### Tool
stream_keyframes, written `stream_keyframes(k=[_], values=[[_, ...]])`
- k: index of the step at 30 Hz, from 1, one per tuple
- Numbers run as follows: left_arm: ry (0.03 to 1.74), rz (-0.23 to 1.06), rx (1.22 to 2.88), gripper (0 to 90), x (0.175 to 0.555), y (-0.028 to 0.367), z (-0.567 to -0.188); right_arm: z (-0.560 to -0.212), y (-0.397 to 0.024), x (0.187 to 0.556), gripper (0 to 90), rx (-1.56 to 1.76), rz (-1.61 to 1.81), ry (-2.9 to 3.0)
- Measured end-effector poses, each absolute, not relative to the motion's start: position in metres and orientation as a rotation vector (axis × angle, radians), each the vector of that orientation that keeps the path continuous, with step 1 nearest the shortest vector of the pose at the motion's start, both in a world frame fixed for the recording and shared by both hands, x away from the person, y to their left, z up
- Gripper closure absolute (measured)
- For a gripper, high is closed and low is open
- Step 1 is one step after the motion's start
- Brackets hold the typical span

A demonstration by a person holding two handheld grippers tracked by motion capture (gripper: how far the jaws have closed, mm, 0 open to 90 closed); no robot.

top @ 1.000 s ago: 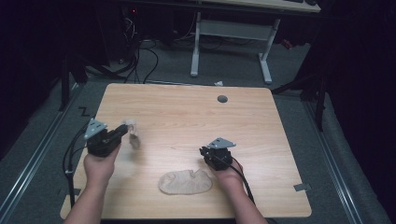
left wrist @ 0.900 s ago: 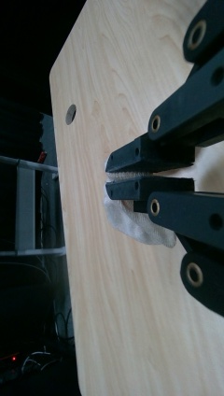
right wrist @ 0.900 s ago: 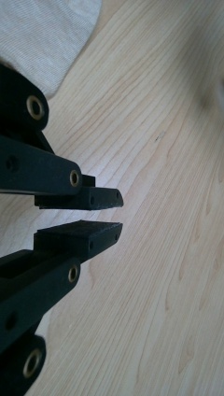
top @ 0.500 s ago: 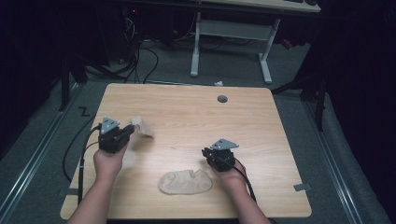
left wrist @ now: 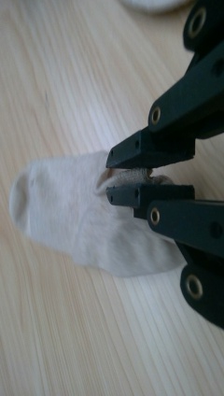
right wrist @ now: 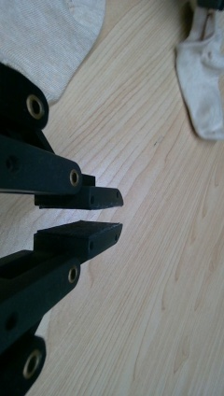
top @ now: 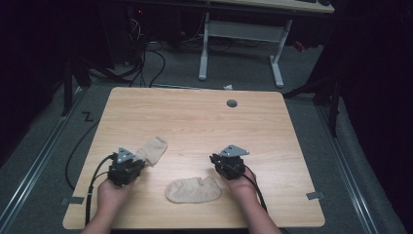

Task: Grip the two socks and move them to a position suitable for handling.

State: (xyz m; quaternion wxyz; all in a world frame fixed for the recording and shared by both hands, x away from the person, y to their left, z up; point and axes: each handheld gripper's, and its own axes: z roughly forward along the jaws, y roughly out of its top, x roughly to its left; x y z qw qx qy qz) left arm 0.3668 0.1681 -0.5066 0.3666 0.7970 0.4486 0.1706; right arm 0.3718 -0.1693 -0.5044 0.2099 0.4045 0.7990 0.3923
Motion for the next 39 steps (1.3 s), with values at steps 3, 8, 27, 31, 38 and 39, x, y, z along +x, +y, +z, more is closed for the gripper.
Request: stream_keyframes(k=[3,8,27,31,38,39], values=[[1.049,0.408,2.088,66.7,0.362,0.143,-0.502,-0.506,-0.169,0.372,81.3,1.122,1.085,2.229],[1.051,0.519,1.992,63.7,0.358,0.166,-0.482,-0.506,-0.169,0.372,81.1,1.120,1.082,2.234],[0.978,0.335,2.194,80.4,0.390,0.087,-0.516,-0.503,-0.191,0.359,81.1,1.181,1.090,2.184],[0.949,0.366,2.127,76.1,0.389,0.079,-0.502,-0.505,-0.193,0.360,80.7,1.189,1.101,2.193],[1.027,0.506,2.087,66.3,0.372,0.142,-0.491,-0.509,-0.183,0.360,80.3,1.166,1.090,2.235],[1.055,0.522,2.080,62.0,0.364,0.161,-0.490,-0.509,-0.178,0.359,79.4,1.155,1.083,2.248]])
